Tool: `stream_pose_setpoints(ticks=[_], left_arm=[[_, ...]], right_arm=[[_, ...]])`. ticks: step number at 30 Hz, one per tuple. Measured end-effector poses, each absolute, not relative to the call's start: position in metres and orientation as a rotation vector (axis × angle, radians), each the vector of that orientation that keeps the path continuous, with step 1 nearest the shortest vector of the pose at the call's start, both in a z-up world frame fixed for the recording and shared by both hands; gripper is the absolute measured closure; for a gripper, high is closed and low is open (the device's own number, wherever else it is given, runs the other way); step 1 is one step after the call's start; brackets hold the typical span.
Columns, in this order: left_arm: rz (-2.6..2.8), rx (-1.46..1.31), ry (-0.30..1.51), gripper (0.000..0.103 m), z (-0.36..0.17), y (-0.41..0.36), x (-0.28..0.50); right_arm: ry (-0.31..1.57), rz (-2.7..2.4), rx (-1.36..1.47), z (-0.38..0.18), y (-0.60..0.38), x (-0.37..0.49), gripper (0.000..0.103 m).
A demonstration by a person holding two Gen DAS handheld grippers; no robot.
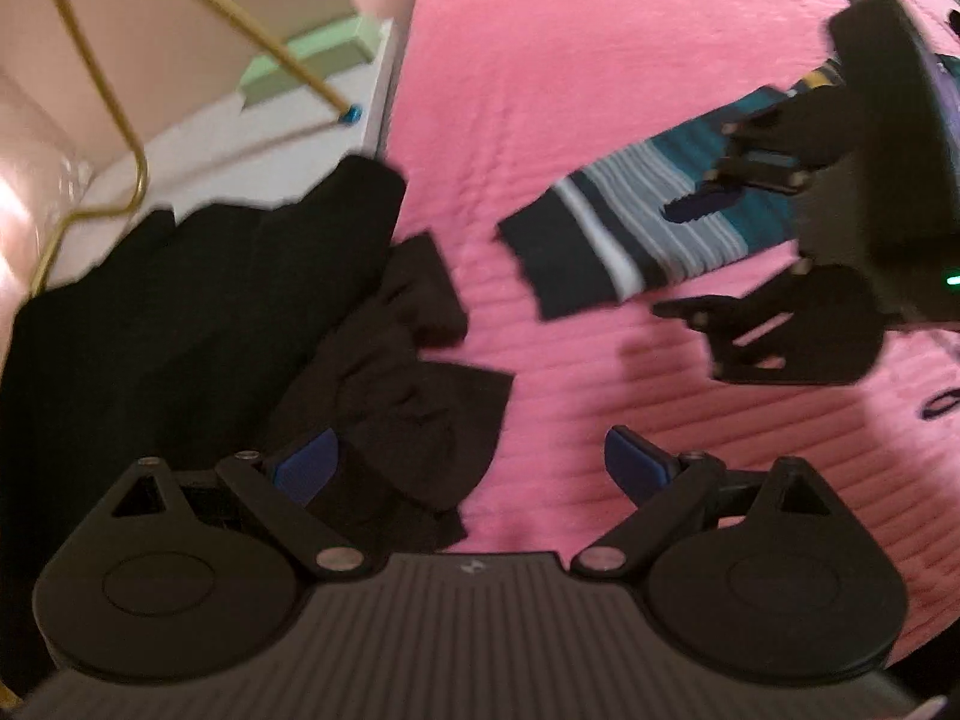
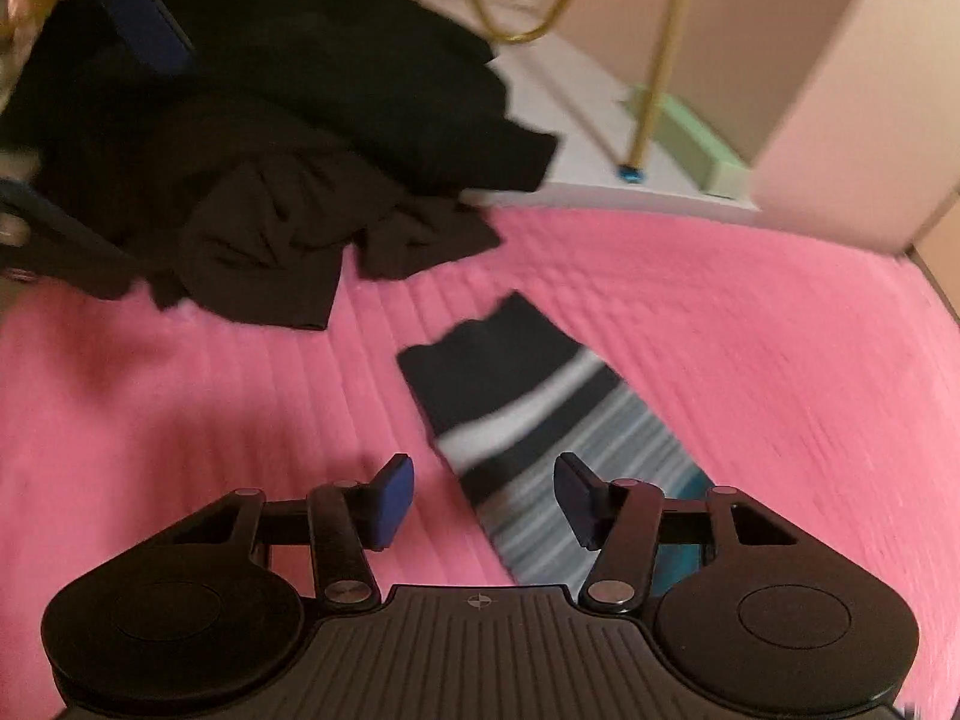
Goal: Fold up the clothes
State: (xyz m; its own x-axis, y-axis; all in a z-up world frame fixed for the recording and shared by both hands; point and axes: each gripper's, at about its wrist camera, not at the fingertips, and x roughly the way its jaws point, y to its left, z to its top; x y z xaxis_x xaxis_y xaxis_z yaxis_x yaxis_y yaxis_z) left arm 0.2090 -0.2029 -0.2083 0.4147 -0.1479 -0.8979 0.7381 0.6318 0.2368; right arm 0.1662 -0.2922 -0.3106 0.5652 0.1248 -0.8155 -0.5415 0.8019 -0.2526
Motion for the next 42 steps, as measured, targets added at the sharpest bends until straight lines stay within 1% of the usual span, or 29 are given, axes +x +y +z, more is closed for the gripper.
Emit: stream_pose_setpoints(ticks=[2,4,6,7,8,10,14,18,22,24,26,27,31,33,35,40,42], left_arm=[[-0.61,0.696,1.016,0.009,-0.216,-0.196,0.212],[-0.604,0.699,1.032,0.009,-0.222,-0.191,0.214],[-0.601,0.7,1.039,0.009,-0.224,-0.191,0.216],[-0.599,0.7,1.043,0.009,-0.225,-0.191,0.217],[-0.6,0.702,1.045,0.009,-0.226,-0.191,0.217],[-0.607,0.708,1.042,0.009,-0.224,-0.196,0.216],[-0.658,0.717,1.004,0.009,-0.216,-0.22,0.21],[-0.752,0.743,0.939,0.009,-0.205,-0.266,0.193],[-0.864,0.779,0.86,0.009,-0.191,-0.324,0.16],[-0.919,0.797,0.822,0.009,-0.186,-0.356,0.137],[-0.966,0.815,0.793,0.009,-0.183,-0.389,0.109],[-0.983,0.82,0.785,0.009,-0.182,-0.405,0.094],[-1.033,0.819,0.812,0.009,-0.186,-0.46,0.037],[-1.058,0.833,0.838,0.009,-0.192,-0.487,0.006],[-1.075,0.864,0.845,0.009,-0.198,-0.51,-0.02],[-1.147,0.913,0.833,0.009,-0.204,-0.56,-0.064],[-1.19,0.932,0.813,0.009,-0.206,-0.578,-0.075]], right_arm=[[0.904,0.421,-0.584,-0.329,-0.282,0.178,0.048],[0.92,0.438,-0.634,-0.345,-0.276,0.186,0.053],[0.896,0.445,-0.647,-0.349,-0.275,0.187,0.067],[0.898,0.436,-0.618,-0.347,-0.278,0.19,0.087],[0.899,0.427,-0.589,-0.345,-0.28,0.192,0.092],[0.896,0.402,-0.512,-0.337,-0.288,0.197,0.095],[0.814,0.329,-0.295,-0.291,-0.327,0.203,0.096],[0.658,0.13,0.066,-0.214,-0.422,0.189,0.096],[0.42,-0.174,0.276,-0.136,-0.55,0.102,0.096],[0.314,-0.371,0.364,-0.119,-0.616,0.031,0.096],[0.274,-0.577,0.429,-0.127,-0.673,-0.043,0.096],[0.285,-0.675,0.48,-0.143,-0.701,-0.079,0.096],[0.402,-0.911,0.741,-0.236,-0.79,-0.173,0.096],[0.46,-0.941,0.86,-0.275,-0.818,-0.198,0.096],[0.5,-0.911,0.909,-0.296,-0.833,-0.208,0.096],[0.509,-0.799,0.952,-0.303,-0.844,-0.232,0.096],[0.462,-0.755,0.932,-0.288,-0.849,-0.242,0.096]])
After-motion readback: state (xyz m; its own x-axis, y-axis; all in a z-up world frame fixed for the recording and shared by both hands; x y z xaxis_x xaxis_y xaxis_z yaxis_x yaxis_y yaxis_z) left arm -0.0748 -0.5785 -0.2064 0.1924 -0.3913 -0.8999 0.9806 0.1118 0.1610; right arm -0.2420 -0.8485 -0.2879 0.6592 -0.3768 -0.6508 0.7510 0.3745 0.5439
